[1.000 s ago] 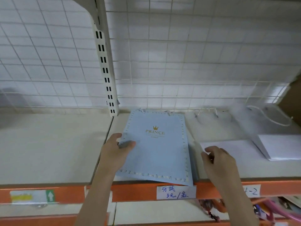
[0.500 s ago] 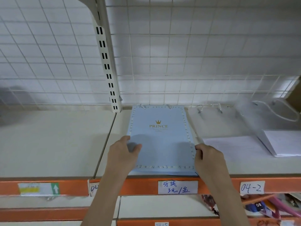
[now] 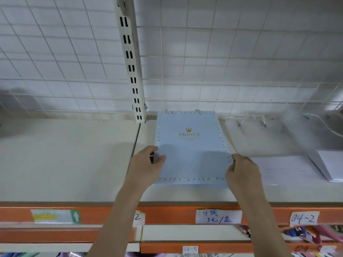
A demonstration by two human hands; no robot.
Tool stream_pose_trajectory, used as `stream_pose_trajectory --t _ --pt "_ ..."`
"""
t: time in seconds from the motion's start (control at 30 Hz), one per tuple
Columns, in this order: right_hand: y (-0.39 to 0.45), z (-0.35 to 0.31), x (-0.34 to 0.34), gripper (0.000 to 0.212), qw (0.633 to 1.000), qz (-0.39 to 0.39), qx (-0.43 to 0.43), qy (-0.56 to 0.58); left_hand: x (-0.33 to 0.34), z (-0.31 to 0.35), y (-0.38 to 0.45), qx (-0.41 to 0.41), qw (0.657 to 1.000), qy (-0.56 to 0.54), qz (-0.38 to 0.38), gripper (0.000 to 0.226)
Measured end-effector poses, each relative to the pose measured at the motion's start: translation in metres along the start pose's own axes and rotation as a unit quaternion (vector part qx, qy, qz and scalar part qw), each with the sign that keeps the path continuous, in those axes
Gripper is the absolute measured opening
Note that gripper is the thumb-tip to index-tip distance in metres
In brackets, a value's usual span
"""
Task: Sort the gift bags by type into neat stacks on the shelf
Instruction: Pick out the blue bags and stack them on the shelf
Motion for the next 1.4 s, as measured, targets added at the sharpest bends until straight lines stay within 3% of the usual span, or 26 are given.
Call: stream_pose_trajectory --t 0.07,0.17,0.27,0.57,0.77,1.03,1.4 --pt "-0.012 -0.012 -0.001 0.035 0.999 0.04 0.002 -0.022 -0.013 -0.009 0.003 0.011 1.0 -0.005 -0.013 0.019" --pt "-0.032 -0.039 0.005 0.04 0.996 0.079 -0.005 -0.039 -0.043 -0.028 0.012 0.034 0.999 0.015 -0.009 0.031" --pt "-0.058 -0.088 0.025 0.048 0.997 0.063 -0.022 -0.023 -0.098 -0.059 0.023 0.05 0.998 0.038 0.018 0.029" --pt "-0.179 -0.262 0.113 0.04 0.997 0.011 -0.074 0.021 -0.311 -0.179 0.044 0.081 0.977 0.169 0.104 0.024" --pt "-0.214 -0.349 0.138 0.039 0.991 -0.003 -0.109 0.071 -0.422 -0.215 0.047 0.092 0.97 0.118 0.191 0.013" --pt "-0.219 -0.441 0.164 0.034 0.975 -0.022 -0.175 0.138 -0.493 -0.245 0.061 0.063 0.958 0.108 0.258 0.015" --pt "-0.237 -0.582 0.168 0.024 0.924 -0.016 -0.306 0.229 -0.576 -0.278 0.087 0.063 0.934 0.131 0.326 0.017"
Point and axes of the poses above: each hand's wrist, its own y-axis towards the middle knuckle, its own x-axis out of the palm, z = x × y, the point moved 7 cm from there along y, towards the middle knuckle, and after that the axes turned 8 degrees about z, right-handed, at the moved point
